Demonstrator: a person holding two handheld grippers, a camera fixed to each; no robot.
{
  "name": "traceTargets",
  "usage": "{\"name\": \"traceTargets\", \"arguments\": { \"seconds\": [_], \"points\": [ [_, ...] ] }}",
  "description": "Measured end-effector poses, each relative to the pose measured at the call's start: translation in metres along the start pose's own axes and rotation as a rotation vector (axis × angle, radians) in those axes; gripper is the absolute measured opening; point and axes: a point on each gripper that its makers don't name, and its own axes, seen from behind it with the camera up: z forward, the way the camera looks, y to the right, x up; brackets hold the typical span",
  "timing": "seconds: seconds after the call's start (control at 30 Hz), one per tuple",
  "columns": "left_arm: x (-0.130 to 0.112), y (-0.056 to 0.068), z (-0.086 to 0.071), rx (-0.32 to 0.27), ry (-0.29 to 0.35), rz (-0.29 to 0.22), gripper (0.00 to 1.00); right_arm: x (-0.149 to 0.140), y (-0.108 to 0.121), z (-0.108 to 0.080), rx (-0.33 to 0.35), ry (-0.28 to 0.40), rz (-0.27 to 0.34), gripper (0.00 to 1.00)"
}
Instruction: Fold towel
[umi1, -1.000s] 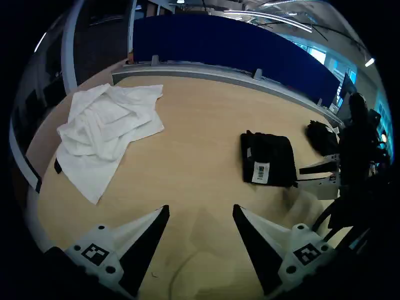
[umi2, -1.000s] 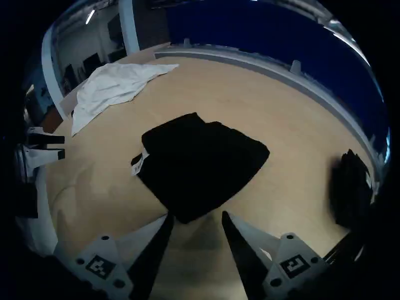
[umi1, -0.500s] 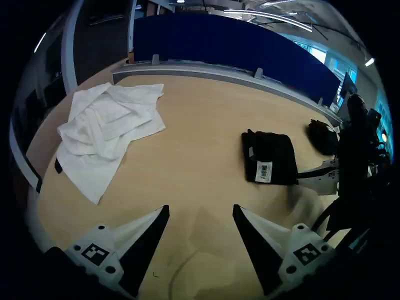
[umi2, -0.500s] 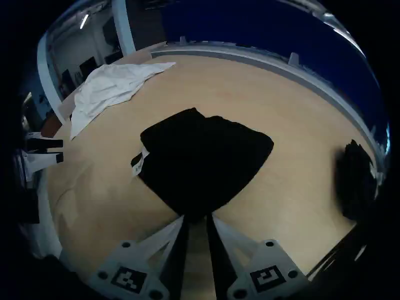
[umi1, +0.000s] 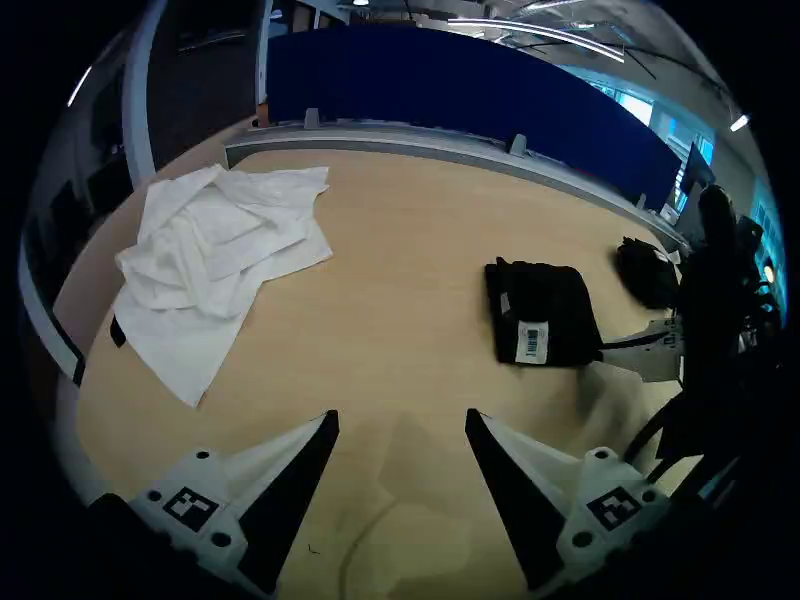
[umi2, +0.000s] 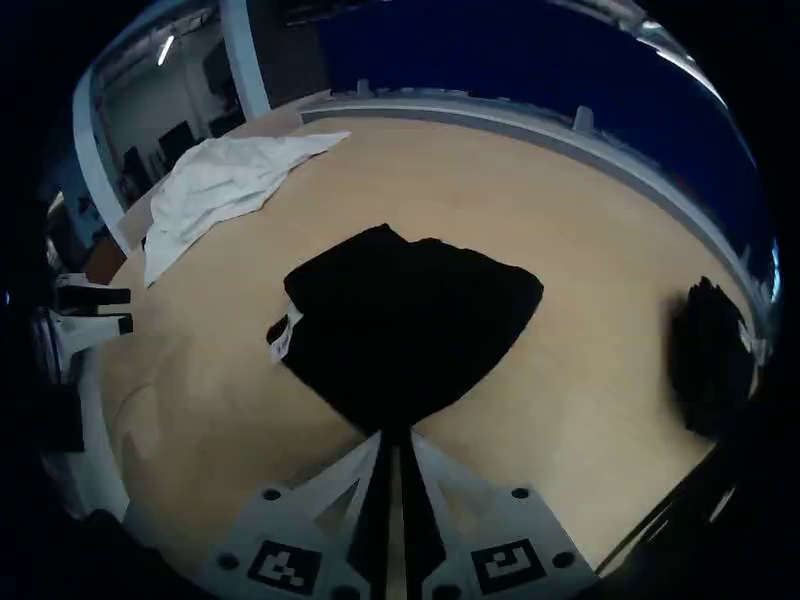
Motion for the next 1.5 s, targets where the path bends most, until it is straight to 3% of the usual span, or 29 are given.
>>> {"name": "traceTargets", "arguments": {
  "seconds": [0.27,0.57,0.77,1.1,1.5],
  "points": [
    [0.009,-0.004,-0.004,0.003,0.015,0.002,0.94,0.051,0.007,-0.031,-0.017,0.116,-0.052,0.05],
    [0.029,-0.007,-0.013,-0.001,0.051,0.007,0.94,0.140,0.013,-0.101,-0.046,0.287,-0.160,0.04],
    [0.042,-0.004,-0.019,-0.013,0.075,0.016,0.94,0.176,0.022,-0.143,-0.085,0.363,-0.179,0.05],
    [0.054,0.002,-0.027,-0.034,0.092,0.038,0.94,0.181,0.046,-0.183,-0.146,0.404,-0.153,0.05],
    [0.051,0.007,-0.033,-0.038,0.091,0.051,0.94,0.182,0.080,-0.207,-0.173,0.413,-0.114,0.05]
  ]
}}
